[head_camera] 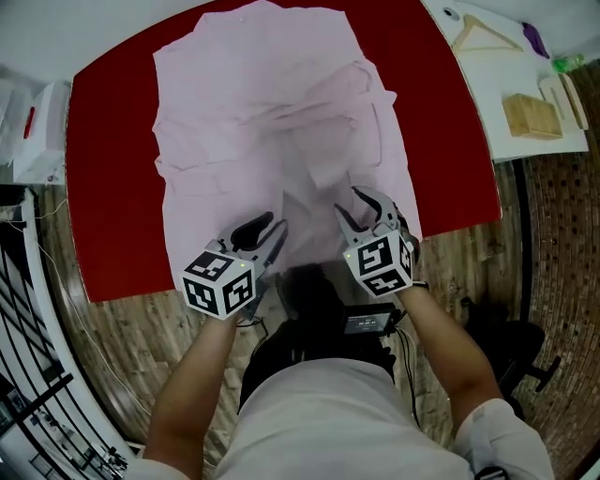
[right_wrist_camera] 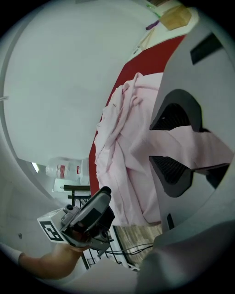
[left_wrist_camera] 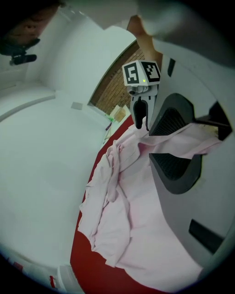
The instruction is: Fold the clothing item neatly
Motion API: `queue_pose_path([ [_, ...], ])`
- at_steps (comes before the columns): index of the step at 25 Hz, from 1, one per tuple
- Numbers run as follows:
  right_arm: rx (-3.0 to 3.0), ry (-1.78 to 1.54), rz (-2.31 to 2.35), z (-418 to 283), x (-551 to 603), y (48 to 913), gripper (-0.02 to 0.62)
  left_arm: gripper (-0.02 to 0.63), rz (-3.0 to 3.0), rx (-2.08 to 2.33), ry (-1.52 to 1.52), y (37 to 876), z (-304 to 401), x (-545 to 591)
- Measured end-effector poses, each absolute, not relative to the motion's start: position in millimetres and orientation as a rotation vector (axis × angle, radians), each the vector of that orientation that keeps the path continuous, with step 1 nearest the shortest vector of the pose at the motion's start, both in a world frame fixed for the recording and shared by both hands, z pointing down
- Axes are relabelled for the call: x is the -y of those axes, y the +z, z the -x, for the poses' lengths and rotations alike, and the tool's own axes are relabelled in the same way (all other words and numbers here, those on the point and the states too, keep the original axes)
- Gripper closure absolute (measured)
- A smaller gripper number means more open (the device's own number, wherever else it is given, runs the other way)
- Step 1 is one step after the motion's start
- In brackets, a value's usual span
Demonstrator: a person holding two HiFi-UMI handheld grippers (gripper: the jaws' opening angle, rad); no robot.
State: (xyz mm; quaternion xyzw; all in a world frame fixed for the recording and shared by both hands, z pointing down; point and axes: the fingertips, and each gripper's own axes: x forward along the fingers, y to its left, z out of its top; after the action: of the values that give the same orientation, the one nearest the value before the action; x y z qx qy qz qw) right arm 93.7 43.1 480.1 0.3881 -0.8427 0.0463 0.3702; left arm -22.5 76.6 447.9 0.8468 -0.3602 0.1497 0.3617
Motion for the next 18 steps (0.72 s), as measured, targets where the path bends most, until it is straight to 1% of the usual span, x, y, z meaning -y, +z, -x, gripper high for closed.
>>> queue_pose_path([
  [5, 2.15, 0.155, -0.991, -86, -94, 492, 0.416, 0.492, -2.186, 0.835, 0.421, 468, -17, -121],
  [9, 2.146, 0.18, -0.985, -88, -125, 495, 0.416, 0.492, -2.115, 0.858, 0.503, 495, -39, -136],
  [18, 2.176, 0.199, -0.961, -95, -135, 491, 0.416, 0.492, -1.932, 1.011, 0.586, 518, -45, -118],
])
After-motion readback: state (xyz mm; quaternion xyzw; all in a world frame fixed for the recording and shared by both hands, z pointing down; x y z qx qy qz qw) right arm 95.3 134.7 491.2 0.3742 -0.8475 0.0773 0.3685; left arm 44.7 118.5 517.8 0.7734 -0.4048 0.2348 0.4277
